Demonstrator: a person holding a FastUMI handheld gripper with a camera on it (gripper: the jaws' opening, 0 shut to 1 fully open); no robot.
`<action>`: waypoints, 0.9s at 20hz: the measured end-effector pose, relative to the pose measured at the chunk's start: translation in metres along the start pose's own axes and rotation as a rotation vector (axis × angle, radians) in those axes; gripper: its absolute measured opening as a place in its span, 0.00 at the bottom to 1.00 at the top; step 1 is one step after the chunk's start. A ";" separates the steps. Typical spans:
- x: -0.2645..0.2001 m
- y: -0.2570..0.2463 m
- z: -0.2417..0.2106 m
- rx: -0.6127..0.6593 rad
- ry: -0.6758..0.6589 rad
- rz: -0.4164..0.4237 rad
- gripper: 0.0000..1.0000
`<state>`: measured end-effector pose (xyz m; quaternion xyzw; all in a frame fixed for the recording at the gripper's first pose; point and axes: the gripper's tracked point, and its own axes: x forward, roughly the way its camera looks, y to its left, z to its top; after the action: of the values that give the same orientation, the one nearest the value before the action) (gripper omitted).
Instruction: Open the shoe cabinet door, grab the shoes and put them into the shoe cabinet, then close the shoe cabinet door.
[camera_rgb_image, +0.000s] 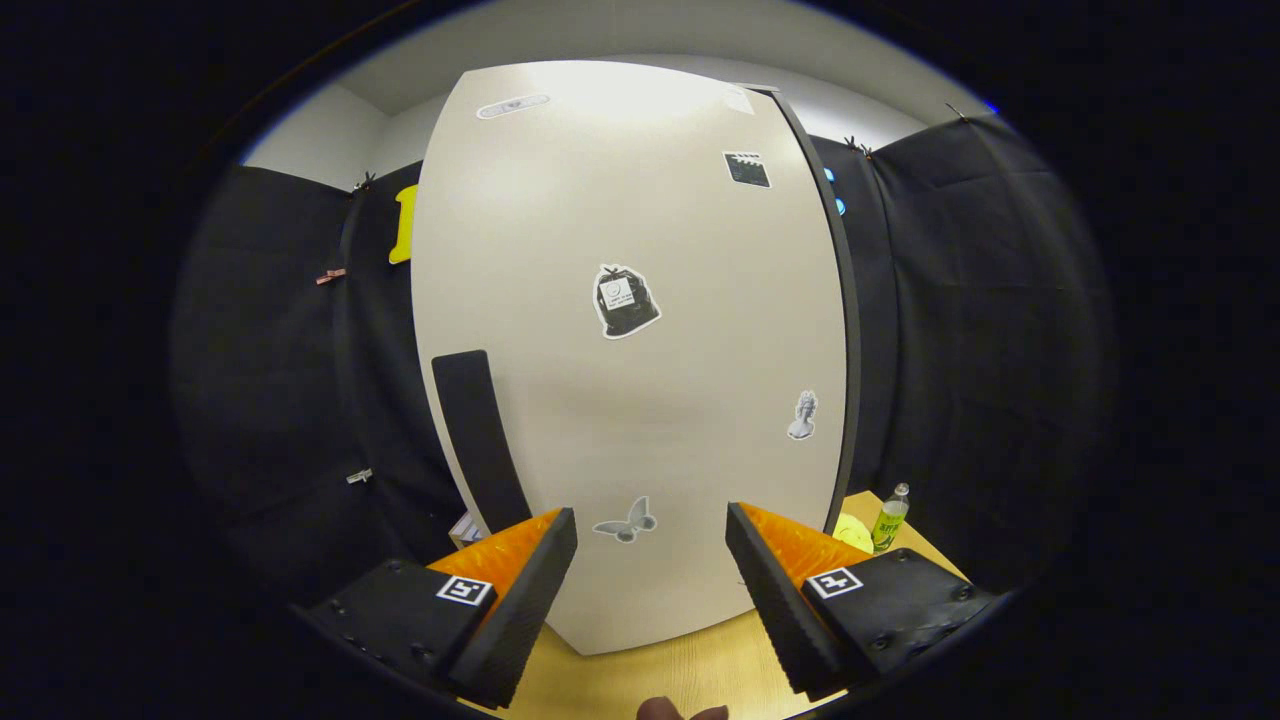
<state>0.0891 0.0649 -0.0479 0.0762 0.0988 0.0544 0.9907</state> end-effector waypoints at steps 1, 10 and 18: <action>-0.002 -0.001 0.003 0.006 -0.005 0.001 0.98; -0.020 -0.029 0.008 -0.012 -0.023 -0.029 0.98; -0.045 -0.048 0.002 -0.017 -0.029 -0.024 0.98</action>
<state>0.0504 0.0123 -0.0454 0.0674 0.0847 0.0424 0.9932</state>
